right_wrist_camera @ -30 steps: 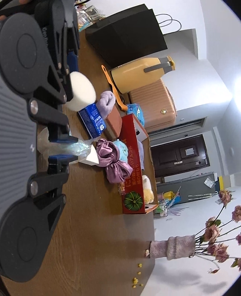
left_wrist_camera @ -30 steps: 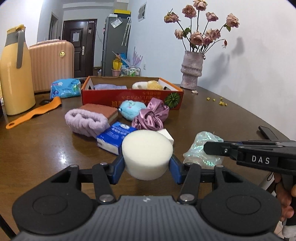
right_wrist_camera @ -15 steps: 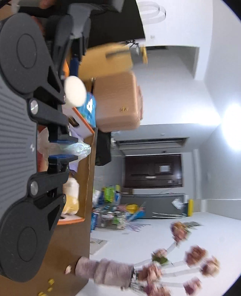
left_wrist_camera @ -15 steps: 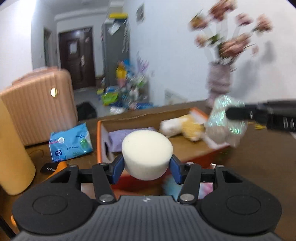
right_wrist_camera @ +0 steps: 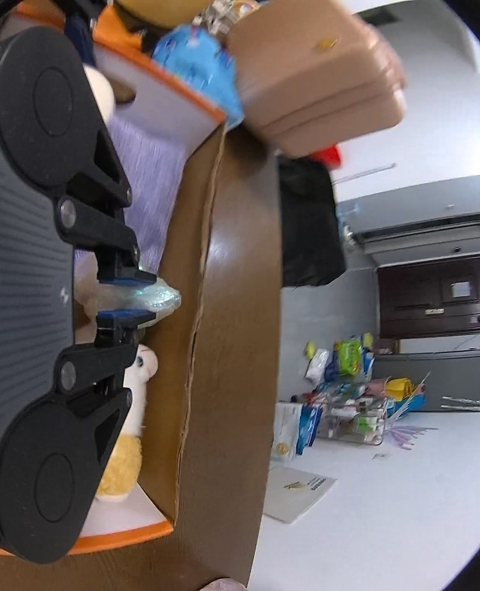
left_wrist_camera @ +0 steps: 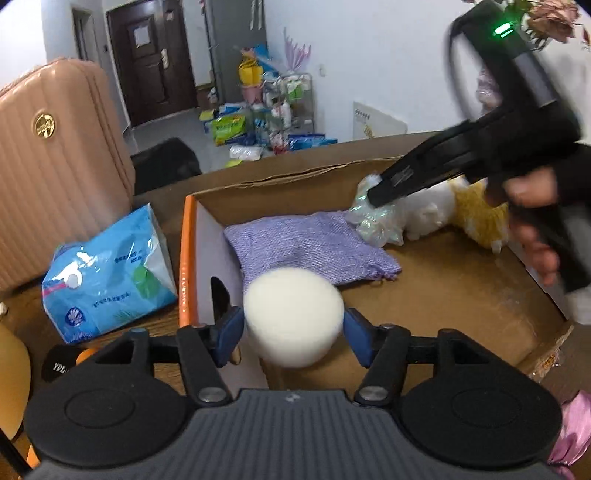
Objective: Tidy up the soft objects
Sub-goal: 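Carry the sponge with the left tool into the box while the right tool drops the plastic bag there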
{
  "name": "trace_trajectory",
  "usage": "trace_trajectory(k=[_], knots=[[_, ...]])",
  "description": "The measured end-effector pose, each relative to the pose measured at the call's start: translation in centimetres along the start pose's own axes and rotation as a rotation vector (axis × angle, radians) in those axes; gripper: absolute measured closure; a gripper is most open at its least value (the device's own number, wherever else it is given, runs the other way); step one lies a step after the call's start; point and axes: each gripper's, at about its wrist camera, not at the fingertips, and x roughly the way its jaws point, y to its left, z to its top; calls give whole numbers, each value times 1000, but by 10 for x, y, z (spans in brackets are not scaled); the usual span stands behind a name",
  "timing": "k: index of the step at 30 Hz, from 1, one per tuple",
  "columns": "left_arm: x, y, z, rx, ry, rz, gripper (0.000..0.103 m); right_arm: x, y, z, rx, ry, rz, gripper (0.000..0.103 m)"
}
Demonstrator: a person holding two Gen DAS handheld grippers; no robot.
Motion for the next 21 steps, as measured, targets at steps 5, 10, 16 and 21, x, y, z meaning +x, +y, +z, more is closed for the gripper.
trace_trajectory(k=[5, 10, 16, 21], knots=[[-5, 6, -1, -33, -11, -28, 33, 6, -2, -6, 9, 4, 20, 84], [-24, 19, 10, -89, -31, -8, 32, -28, 2, -2, -44, -43, 2, 51], [-89, 24, 24, -123, -118, 19, 28, -117, 1, 1, -68, -139, -15, 49], [-150, 17, 15, -124, -203, 23, 25, -194, 3, -23, -89, -211, -22, 46]])
